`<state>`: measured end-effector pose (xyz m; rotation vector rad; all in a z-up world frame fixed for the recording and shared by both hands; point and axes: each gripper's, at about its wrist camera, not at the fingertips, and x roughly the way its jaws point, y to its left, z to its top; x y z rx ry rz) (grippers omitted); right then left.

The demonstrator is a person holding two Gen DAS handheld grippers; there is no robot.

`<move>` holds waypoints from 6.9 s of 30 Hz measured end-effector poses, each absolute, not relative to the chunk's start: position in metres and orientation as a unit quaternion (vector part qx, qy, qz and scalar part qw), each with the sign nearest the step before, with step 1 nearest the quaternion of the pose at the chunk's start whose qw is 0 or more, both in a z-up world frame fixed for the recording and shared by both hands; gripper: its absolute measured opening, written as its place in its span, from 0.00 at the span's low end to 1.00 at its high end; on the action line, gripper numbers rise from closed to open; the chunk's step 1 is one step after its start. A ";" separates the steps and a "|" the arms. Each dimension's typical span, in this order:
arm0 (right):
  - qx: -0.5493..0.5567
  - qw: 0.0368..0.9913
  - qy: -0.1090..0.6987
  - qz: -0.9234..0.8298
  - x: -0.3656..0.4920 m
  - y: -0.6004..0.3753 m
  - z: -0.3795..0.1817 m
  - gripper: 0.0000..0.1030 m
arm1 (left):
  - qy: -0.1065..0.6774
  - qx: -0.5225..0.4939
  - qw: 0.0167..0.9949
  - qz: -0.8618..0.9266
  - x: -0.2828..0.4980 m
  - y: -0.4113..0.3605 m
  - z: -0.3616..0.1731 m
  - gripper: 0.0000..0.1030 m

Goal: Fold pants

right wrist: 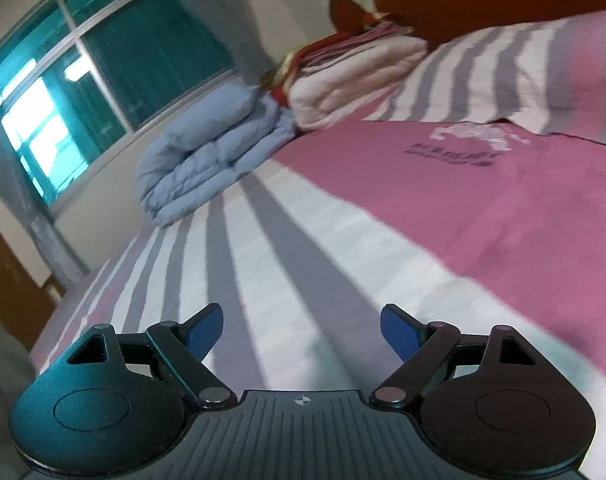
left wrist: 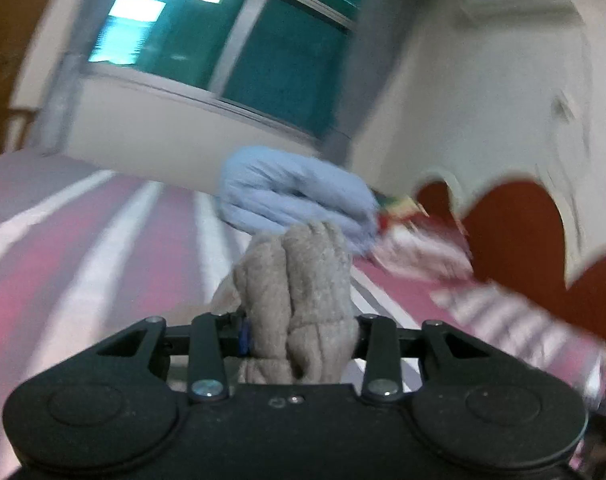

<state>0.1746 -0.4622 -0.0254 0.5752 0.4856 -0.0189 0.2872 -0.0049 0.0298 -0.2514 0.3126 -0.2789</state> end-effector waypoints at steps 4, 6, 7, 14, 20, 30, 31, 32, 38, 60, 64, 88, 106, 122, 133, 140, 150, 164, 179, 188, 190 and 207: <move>0.304 0.923 0.235 -0.024 0.163 -0.494 -0.033 0.83 | 0.194 -0.039 0.966 -0.167 0.298 -0.085 -0.005 0.27; 0.314 0.918 0.240 -0.028 0.157 -0.505 -0.040 0.83 | 0.214 0.004 0.962 -0.169 0.299 -0.115 -0.024 0.27; 0.318 0.916 0.242 -0.029 0.155 -0.508 -0.043 0.83 | 0.220 0.022 0.961 -0.166 0.303 -0.123 -0.031 0.27; 0.339 0.908 0.244 -0.044 0.136 -0.530 -0.060 0.83 | 0.208 0.100 0.963 -0.141 0.302 -0.154 -0.044 0.27; 0.339 0.908 0.243 -0.046 0.133 -0.530 -0.059 0.83 | 0.180 0.143 0.964 -0.131 0.295 -0.182 -0.045 0.27; 0.331 0.908 0.250 -0.055 0.121 -0.524 -0.048 0.83 | 0.138 0.180 0.952 -0.206 0.248 -0.181 -0.024 0.84; 0.331 0.908 0.251 -0.054 0.120 -0.522 -0.046 0.83 | 0.123 0.173 0.957 -0.198 0.238 -0.165 -0.017 0.85; 0.333 0.908 0.250 -0.052 0.119 -0.519 -0.044 0.83 | 0.116 0.165 0.962 -0.186 0.231 -0.150 -0.013 0.85; 0.332 0.913 0.235 0.040 0.117 -0.476 -0.023 0.83 | 0.169 0.050 0.984 -0.034 0.214 -0.006 -0.007 0.86; 0.331 0.862 0.336 0.187 0.207 -0.284 -0.037 0.29 | 0.266 -0.244 0.931 0.058 0.185 0.150 -0.071 0.87; 0.341 0.870 0.279 0.219 0.209 -0.288 -0.009 0.17 | 0.267 -0.241 0.932 0.054 0.185 0.148 -0.071 0.87; 0.278 0.894 0.306 0.172 0.195 -0.321 -0.054 0.46 | 0.276 -0.196 0.940 0.048 0.198 0.118 -0.069 0.89; 0.321 0.858 0.337 0.216 0.249 -0.375 -0.061 0.73 | 0.360 -0.232 0.891 -0.151 0.308 0.114 -0.070 0.86; 0.346 0.779 0.420 0.312 0.318 -0.356 -0.103 0.60 | 0.444 -0.359 0.772 -0.280 0.379 0.130 -0.134 0.25; 0.321 0.805 0.350 0.354 0.348 -0.346 -0.038 0.49 | 0.312 -0.363 0.820 -0.315 0.411 0.151 -0.061 0.16; 0.306 0.813 0.324 0.376 0.445 -0.307 -0.002 0.49 | 0.299 -0.337 0.844 -0.291 0.486 0.169 -0.041 0.16; 0.308 0.806 0.378 0.336 0.529 -0.288 -0.068 0.49 | 0.364 -0.257 0.862 -0.243 0.536 0.167 -0.097 0.23; 0.290 0.810 0.403 0.311 0.548 -0.289 -0.114 0.56 | 0.346 -0.244 0.880 -0.214 0.530 0.166 -0.121 0.39; 0.292 0.811 0.393 0.319 0.546 -0.289 -0.116 0.57 | 0.341 -0.254 0.878 -0.221 0.538 0.164 -0.125 0.39; 0.329 0.796 0.381 0.336 0.541 -0.296 -0.097 0.49 | 0.327 -0.315 0.853 -0.256 0.539 0.182 -0.118 0.20; 0.325 0.800 0.372 0.341 0.539 -0.296 -0.089 0.49 | 0.346 -0.275 0.865 -0.237 0.542 0.175 -0.121 0.27; 0.308 0.798 0.405 0.322 0.553 -0.301 -0.117 0.54 | 0.334 -0.262 0.882 -0.205 0.522 0.191 -0.113 0.53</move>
